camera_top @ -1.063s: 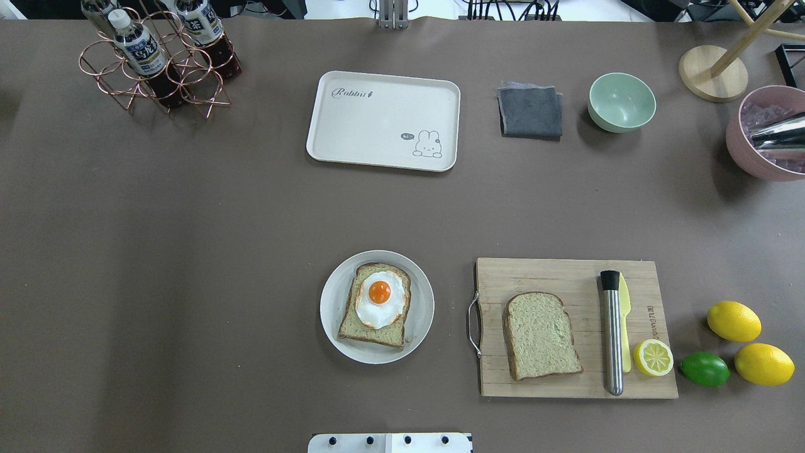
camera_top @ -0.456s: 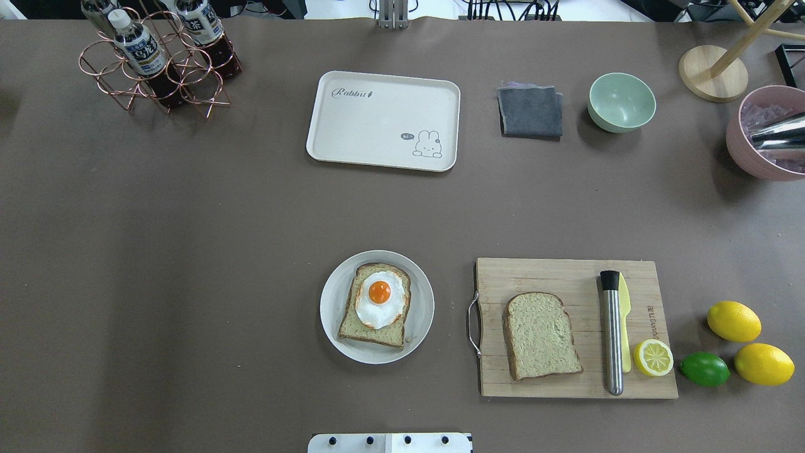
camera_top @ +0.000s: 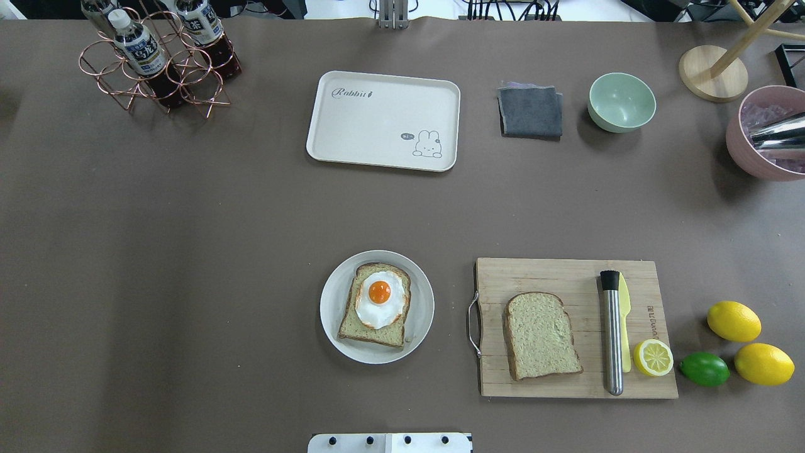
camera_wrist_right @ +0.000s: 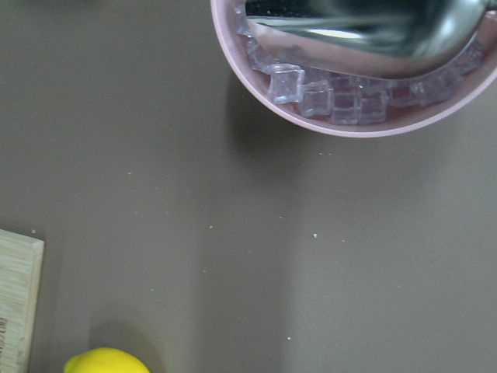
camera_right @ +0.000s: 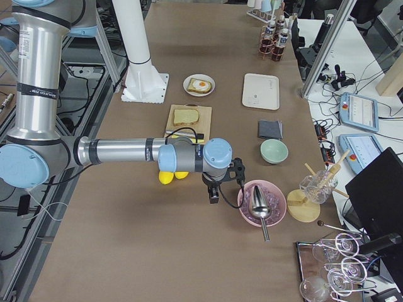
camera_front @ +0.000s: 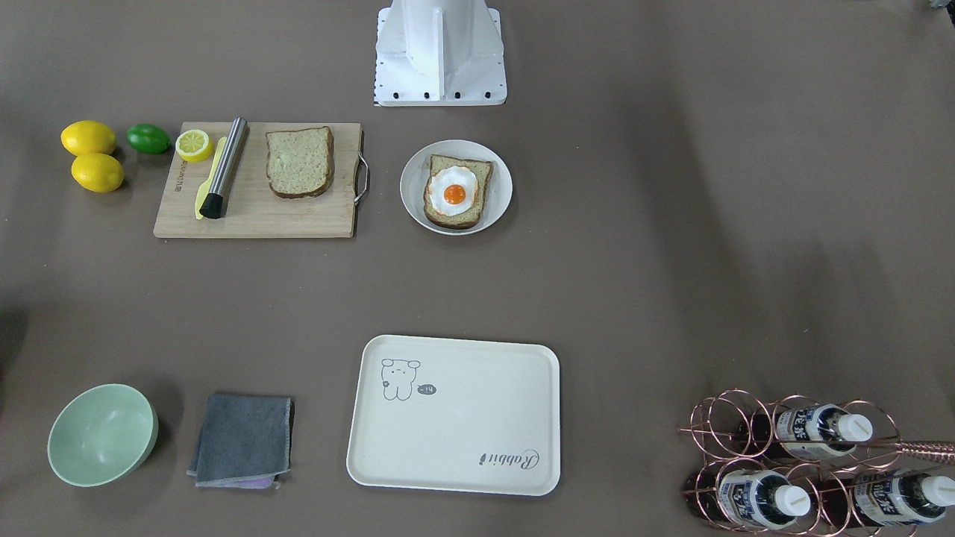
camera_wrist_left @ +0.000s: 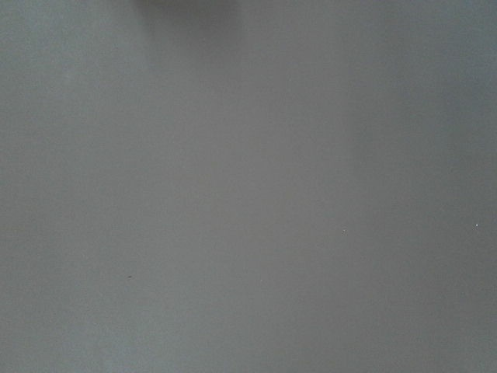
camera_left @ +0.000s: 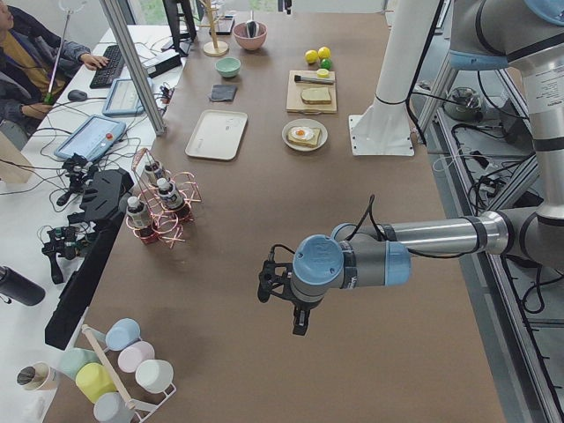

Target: Make sandwich and place on tray

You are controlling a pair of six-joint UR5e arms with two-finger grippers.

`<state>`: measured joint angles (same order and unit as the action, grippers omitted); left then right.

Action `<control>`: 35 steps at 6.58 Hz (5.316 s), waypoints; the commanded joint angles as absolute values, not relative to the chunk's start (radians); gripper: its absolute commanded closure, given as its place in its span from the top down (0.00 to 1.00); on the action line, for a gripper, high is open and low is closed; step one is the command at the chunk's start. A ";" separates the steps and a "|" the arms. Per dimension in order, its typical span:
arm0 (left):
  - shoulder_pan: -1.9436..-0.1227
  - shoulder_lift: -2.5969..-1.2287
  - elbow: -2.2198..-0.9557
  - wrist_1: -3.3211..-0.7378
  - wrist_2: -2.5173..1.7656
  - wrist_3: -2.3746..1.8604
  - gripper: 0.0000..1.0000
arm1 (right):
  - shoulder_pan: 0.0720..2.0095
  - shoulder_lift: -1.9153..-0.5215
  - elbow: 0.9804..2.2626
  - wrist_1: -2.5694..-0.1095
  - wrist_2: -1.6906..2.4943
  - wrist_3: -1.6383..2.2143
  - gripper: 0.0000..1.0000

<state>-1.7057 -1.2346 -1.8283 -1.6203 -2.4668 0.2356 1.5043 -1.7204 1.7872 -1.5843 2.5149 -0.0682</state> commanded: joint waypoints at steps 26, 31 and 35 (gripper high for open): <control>-1.704 -1.262 -1.836 -1.660 -2.471 0.132 0.98 | 0.462 -1.638 1.934 -0.787 2.014 1.371 0.84; -1.706 -1.262 -1.836 -1.660 -2.471 0.130 0.98 | 0.449 -1.632 1.907 -0.787 2.000 1.365 0.39; -1.706 -1.259 -1.836 -1.661 -2.471 0.132 0.98 | 0.449 -1.631 1.920 -0.787 1.961 1.374 0.00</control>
<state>-1.7057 -1.2608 -1.8363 -1.6603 -2.4712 0.1319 0.4483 -1.6337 1.9130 -0.7870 1.9773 1.3708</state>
